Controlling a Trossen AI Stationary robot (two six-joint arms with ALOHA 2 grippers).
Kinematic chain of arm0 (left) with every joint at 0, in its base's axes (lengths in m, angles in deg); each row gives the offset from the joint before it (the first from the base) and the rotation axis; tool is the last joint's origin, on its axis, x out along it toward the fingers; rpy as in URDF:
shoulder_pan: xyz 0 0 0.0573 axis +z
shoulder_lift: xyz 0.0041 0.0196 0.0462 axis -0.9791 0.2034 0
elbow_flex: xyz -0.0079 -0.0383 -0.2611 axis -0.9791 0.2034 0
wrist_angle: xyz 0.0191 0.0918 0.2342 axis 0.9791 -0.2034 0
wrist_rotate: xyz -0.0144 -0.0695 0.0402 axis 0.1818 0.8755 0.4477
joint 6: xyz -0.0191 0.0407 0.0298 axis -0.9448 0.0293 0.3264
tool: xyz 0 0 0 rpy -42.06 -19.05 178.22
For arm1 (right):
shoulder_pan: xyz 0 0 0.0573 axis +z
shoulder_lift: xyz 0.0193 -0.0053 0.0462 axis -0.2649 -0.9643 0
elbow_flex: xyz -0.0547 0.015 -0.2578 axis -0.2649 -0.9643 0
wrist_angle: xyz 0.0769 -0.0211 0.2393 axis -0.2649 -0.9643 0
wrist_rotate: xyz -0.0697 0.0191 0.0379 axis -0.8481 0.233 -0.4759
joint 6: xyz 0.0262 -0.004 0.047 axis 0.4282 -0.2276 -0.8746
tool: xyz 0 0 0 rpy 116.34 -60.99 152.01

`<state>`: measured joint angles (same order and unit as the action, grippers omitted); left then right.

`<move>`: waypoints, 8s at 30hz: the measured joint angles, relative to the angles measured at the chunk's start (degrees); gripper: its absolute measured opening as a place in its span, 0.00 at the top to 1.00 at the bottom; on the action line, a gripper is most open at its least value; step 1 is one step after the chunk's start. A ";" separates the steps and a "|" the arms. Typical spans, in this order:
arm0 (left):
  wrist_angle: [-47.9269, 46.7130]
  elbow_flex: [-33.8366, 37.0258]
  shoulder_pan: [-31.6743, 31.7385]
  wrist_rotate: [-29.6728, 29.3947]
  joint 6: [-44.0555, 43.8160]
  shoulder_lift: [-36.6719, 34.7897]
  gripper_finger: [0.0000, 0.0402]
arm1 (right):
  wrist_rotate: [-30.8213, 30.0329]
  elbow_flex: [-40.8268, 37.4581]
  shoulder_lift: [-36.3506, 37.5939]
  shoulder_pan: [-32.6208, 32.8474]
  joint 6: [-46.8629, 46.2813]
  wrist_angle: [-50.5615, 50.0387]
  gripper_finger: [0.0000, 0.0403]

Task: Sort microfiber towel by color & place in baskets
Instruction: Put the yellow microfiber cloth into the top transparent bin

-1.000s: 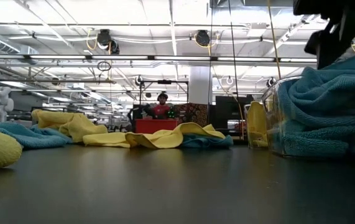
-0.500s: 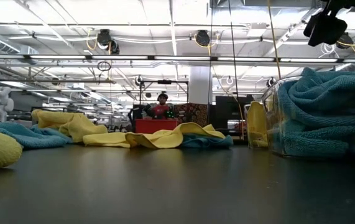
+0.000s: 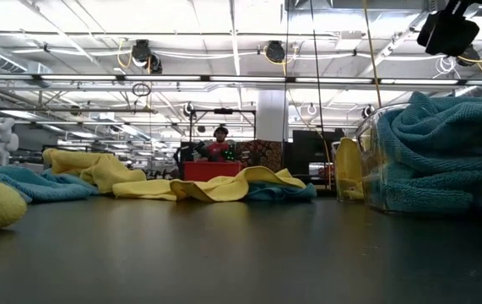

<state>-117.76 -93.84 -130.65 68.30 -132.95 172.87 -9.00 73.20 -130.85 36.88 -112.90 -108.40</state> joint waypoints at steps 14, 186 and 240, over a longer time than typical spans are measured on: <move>-1.58 -1.98 5.71 -10.08 1.78 -7.58 0.99 | 0.68 0.00 0.00 -0.02 -0.20 -0.02 0.21; 27.45 -8.35 68.22 4.35 59.06 -0.35 0.23 | 11.51 -0.11 -1.16 -56.28 13.67 -6.97 0.44; 24.46 -12.04 70.98 7.30 51.00 -2.43 0.99 | 18.30 -0.02 10.82 -43.90 15.26 11.53 0.44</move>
<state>-93.30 -105.88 -59.67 75.60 -81.94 170.44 9.29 73.18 -120.03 -7.02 -97.64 -96.87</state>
